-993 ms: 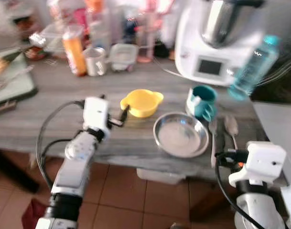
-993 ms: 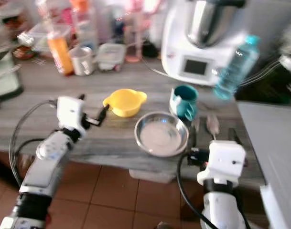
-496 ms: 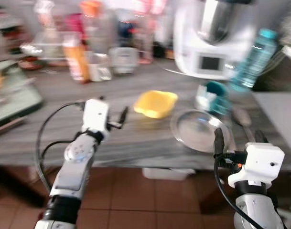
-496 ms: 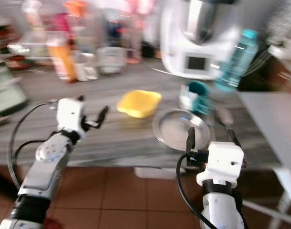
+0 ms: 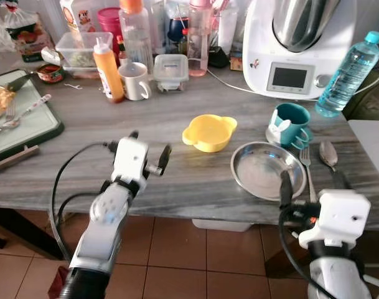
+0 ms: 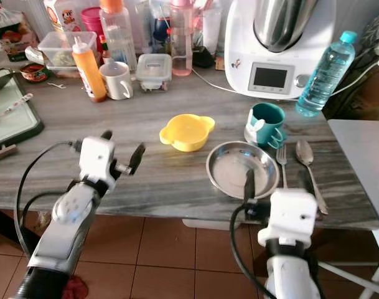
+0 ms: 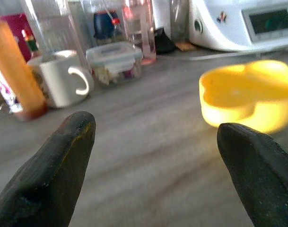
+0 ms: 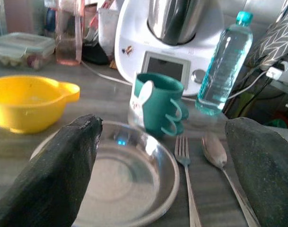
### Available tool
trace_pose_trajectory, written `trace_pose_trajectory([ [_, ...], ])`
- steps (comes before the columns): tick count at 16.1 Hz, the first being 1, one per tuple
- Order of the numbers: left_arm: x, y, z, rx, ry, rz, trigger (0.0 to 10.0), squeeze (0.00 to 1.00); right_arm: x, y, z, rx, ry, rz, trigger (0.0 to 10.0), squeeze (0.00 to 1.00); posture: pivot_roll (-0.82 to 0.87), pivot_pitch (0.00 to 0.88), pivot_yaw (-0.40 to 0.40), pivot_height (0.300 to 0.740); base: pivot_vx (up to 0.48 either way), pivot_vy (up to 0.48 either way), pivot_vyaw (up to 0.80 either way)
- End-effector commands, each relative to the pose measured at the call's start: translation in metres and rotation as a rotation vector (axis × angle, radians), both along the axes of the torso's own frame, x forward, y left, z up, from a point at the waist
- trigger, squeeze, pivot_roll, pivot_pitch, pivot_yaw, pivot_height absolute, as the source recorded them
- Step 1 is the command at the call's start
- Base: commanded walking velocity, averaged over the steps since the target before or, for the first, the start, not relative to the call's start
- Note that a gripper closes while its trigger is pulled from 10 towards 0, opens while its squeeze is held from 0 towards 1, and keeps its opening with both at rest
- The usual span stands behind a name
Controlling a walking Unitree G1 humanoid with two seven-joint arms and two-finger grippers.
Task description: Setting the table
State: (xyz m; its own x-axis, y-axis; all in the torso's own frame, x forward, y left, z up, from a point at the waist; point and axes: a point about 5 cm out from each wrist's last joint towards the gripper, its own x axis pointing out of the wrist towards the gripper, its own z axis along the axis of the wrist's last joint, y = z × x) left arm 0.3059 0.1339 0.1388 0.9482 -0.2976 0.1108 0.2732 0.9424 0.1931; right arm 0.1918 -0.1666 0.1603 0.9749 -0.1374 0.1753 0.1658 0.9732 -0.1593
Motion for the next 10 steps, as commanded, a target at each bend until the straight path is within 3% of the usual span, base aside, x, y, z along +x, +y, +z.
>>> trace_pose_trajectory([
  [1, -0.0024, 0.0004, 0.0065, 0.017, -0.033, 0.0, 10.0, 0.0, -0.0004, 0.001, -0.0001, -0.013, -0.002, 0.008, 10.0, 0.0, 0.03, 0.103, -0.025, 0.74, 0.0, 0.0, 0.0],
  [7, -0.003, 0.0002, 0.0063, 0.018, -0.024, -0.003, 10.0, 0.0, 0.0011, 0.0028, -0.0005, -0.018, -0.008, 0.019, 10.0, 0.0, 0.04, 0.102, -0.028, 0.74, 0.0, 0.0, 0.0],
  [10, -0.0031, -0.0014, 0.006, 0.02, -0.021, -0.008, 10.0, 0.0, 0.0007, 0.0025, -0.0007, -0.012, -0.006, 0.012, 10.0, 0.0, 0.03, 0.104, -0.025, 0.74, -0.335, 0.0, 0.0],
])
